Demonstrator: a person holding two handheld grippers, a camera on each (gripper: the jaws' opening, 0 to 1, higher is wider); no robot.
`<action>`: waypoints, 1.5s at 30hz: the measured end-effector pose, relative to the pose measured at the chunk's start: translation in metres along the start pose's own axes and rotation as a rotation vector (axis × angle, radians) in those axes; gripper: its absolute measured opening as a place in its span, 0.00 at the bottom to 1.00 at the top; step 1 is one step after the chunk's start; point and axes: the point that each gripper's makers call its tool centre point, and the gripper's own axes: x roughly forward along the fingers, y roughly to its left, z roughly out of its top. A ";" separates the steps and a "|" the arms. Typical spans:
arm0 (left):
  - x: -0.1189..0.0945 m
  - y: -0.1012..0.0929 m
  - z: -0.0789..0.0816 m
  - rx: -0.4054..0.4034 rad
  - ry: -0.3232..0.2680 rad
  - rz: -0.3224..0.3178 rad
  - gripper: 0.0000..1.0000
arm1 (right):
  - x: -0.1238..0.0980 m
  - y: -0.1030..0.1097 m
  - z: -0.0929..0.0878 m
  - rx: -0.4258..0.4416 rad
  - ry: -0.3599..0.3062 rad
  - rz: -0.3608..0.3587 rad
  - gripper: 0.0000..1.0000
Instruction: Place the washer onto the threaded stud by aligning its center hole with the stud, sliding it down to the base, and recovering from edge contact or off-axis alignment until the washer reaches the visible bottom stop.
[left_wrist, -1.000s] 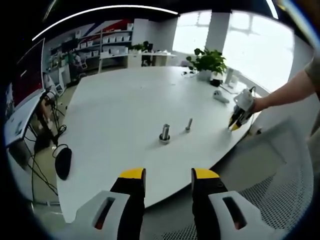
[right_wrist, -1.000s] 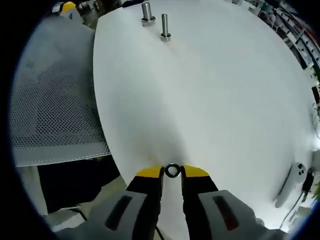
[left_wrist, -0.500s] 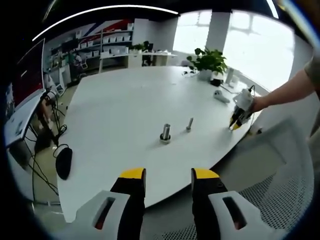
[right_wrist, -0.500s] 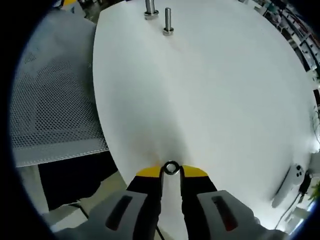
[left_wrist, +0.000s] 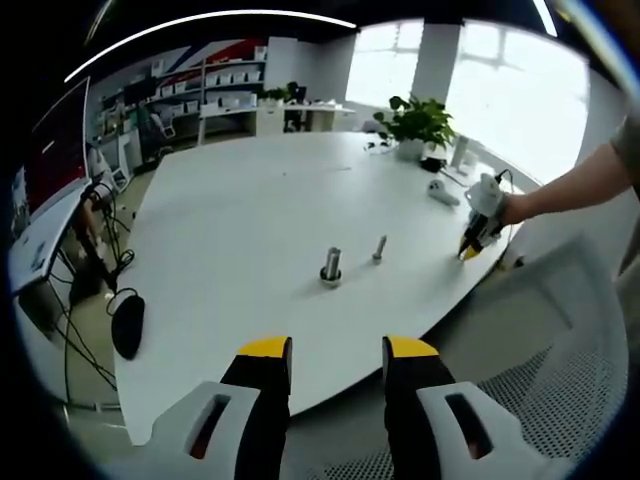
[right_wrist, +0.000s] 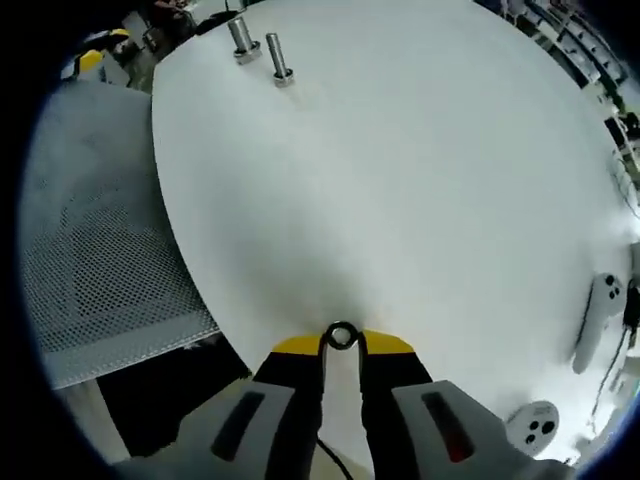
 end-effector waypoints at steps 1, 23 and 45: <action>0.000 0.000 0.000 -0.002 -0.001 0.000 0.34 | 0.000 0.000 0.001 -0.056 0.016 -0.016 0.13; 0.000 0.005 0.002 -0.005 -0.016 0.007 0.34 | 0.002 0.004 0.004 -0.091 0.020 -0.058 0.14; 0.000 0.007 0.001 -0.008 -0.016 0.008 0.34 | -0.002 0.004 0.018 -0.033 -0.062 -0.035 0.14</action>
